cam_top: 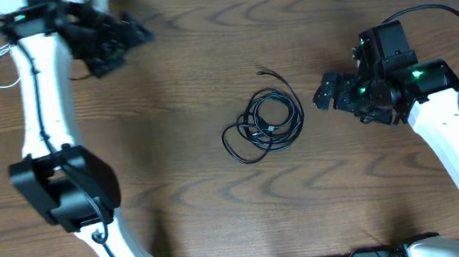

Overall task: Untangle cables
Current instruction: 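Move the left gripper back toward the black cable coil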

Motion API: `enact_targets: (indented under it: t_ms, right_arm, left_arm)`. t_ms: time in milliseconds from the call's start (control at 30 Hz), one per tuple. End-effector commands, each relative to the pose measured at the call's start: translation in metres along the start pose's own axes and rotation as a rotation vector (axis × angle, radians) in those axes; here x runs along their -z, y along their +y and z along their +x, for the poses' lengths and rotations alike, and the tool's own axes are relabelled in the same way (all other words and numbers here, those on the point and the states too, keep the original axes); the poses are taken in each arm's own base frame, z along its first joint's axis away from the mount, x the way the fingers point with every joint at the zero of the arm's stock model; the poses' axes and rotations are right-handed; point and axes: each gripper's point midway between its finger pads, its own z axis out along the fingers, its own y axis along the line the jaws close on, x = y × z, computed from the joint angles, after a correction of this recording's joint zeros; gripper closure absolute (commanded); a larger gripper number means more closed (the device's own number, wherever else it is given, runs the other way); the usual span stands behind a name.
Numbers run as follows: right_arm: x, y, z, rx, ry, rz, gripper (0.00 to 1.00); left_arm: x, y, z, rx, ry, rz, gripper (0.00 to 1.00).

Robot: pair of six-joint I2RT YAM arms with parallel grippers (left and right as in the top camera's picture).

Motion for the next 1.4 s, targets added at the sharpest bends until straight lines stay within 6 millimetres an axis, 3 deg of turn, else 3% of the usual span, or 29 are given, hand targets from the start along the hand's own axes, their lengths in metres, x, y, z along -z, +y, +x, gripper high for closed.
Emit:
enact_targets:
  t_ms: [0,100,200,367,667,833,933,1067,1233,1367]
  right_arm:
    - [0.001,0.0,-0.001,0.02,-0.005,0.008,0.01]
    - [0.001,-0.002,0.002,0.018,0.007,0.016,0.01]
    - [0.001,-0.004,0.005,0.014,0.023,0.025,0.01]
    - [0.001,-0.006,0.008,0.012,0.035,0.033,0.01]
    - [0.001,-0.006,0.009,0.01,0.039,0.034,0.01]
    - [0.001,-0.007,0.01,0.01,0.042,0.036,0.01]
    - [0.001,-0.007,0.01,0.009,0.041,0.035,0.01]
    - [0.001,-0.004,0.008,0.011,0.033,0.022,0.01]
    - [0.001,-0.004,0.007,0.011,0.033,0.022,0.01]
    - [0.001,-0.004,0.007,0.012,0.032,0.022,0.01]
  left_arm:
    - [-0.025,-0.021,0.037,-0.011,0.153,0.026,0.04]
    - [-0.025,-0.033,0.064,-0.026,0.239,0.015,0.04]
    - [-0.012,-0.038,0.088,-0.021,0.293,-0.041,0.04]
    - [0.028,-0.045,0.121,-0.065,0.3,-0.164,0.04]
    - [0.113,-0.072,0.163,-0.201,0.105,-0.235,0.03]
    - [0.129,-0.072,0.185,-0.187,0.061,-0.224,0.03]
    - [0.119,-0.065,0.186,-0.103,0.048,-0.225,0.03]
    - [0.082,-0.055,0.182,0.004,0.062,-0.223,0.03]
    - [0.006,-0.058,0.191,0.044,0.114,-0.152,0.03]
    - [-0.044,-0.059,0.195,0.07,0.101,-0.12,0.03]
